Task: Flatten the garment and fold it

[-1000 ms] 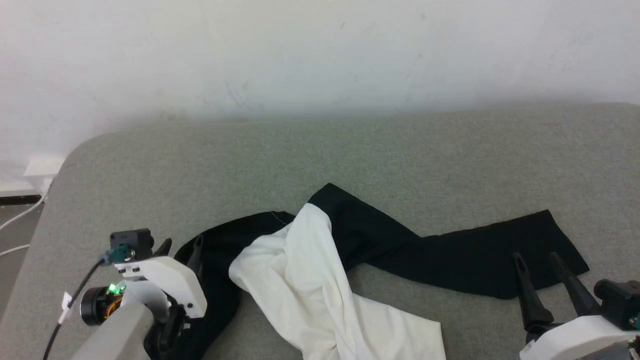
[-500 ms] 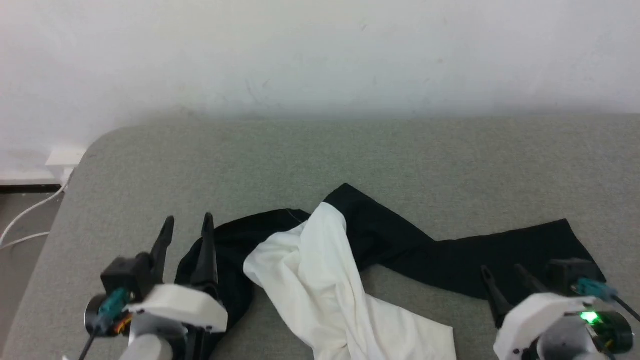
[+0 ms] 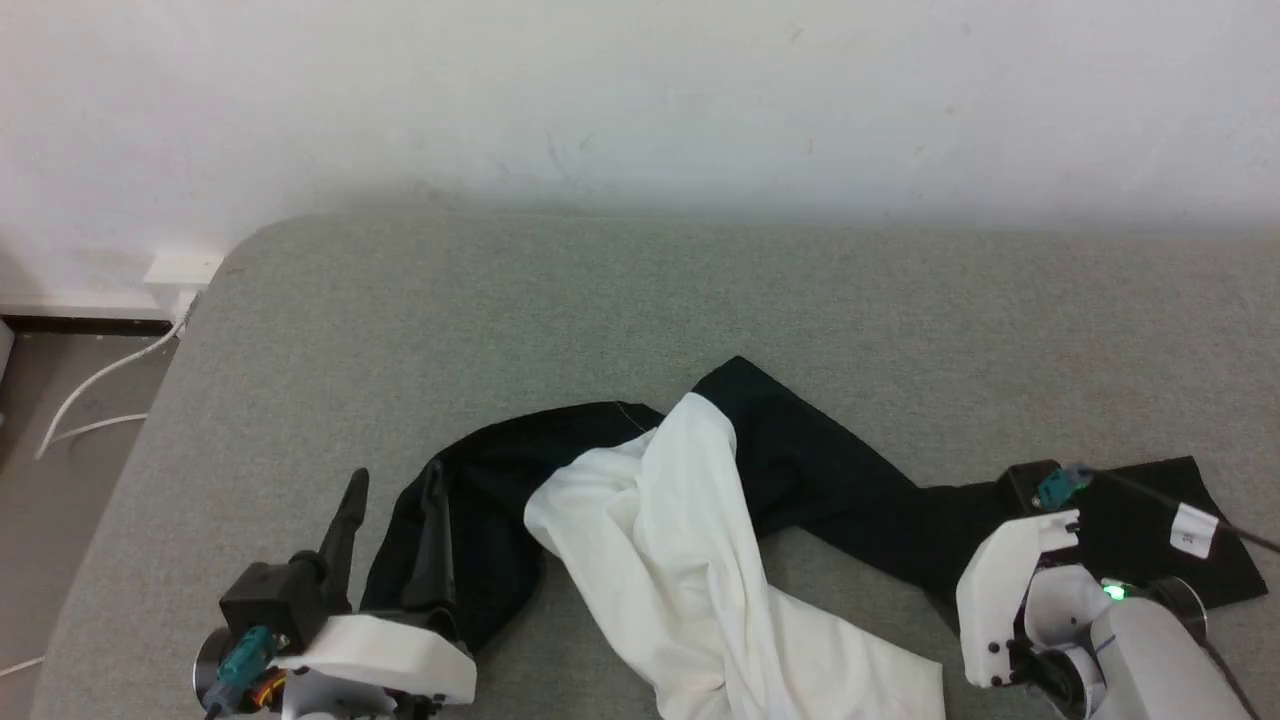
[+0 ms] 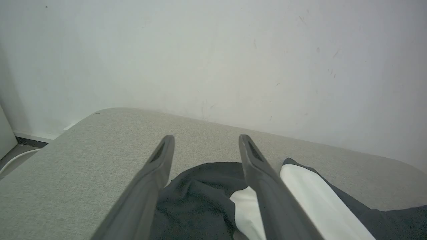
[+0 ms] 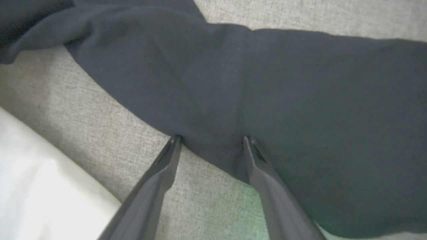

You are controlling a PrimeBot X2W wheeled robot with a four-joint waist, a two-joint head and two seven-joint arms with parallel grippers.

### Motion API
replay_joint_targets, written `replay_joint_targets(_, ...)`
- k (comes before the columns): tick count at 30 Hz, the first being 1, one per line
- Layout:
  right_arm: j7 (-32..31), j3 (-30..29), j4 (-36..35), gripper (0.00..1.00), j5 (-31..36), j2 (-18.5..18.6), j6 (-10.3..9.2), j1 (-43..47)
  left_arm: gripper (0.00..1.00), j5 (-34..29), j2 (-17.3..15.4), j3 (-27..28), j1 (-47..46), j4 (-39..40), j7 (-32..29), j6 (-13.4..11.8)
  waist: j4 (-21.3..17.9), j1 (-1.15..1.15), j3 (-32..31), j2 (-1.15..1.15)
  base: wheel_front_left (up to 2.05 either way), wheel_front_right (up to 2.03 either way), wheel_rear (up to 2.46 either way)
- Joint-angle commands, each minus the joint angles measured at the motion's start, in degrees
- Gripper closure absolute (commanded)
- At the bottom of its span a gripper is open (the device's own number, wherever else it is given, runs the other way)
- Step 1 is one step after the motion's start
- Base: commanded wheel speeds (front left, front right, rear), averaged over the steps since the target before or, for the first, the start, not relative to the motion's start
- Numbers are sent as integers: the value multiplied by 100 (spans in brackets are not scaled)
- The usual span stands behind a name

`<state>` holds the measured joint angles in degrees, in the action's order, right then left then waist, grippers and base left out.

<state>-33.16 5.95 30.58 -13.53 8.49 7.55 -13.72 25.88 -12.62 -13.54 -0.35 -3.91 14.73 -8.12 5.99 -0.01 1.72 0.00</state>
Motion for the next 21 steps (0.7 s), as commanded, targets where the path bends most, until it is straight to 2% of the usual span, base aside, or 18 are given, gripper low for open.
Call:
replay_joint_targets(1,-194,89,326,93,-98,19,-6,19,0,-79,63,44,44,-50,27,53,8,1,22,0,0,0,0)
replay_joint_targets(2,-186,108,406,100,-141,56,-6,-25,0,-105,93,68,44,-71,27,79,5,1,30,0,0,0,0)
replay_joint_targets(7,467,-163,384,100,-107,291,-6,-173,0,-220,201,208,57,-155,27,188,-55,1,46,0,0,0,0)
replay_joint_targets(9,776,-475,225,100,-12,373,-6,-129,0,-258,230,250,69,-206,27,230,-73,1,18,0,0,0,0)
replay_joint_targets(13,972,-1310,-362,100,276,423,-6,350,0,-317,286,297,98,-299,27,305,-65,1,-73,0,0,0,0)
replay_joint_targets(17,728,-2080,-1033,100,605,180,-6,1134,0,-335,328,369,163,-368,27,330,-106,1,-158,0,0,0,0)
replay_joint_targets(21,477,-2296,-1247,100,716,-86,-6,1631,0,-338,342,413,215,-404,27,330,-150,1,-178,0,0,0,0)
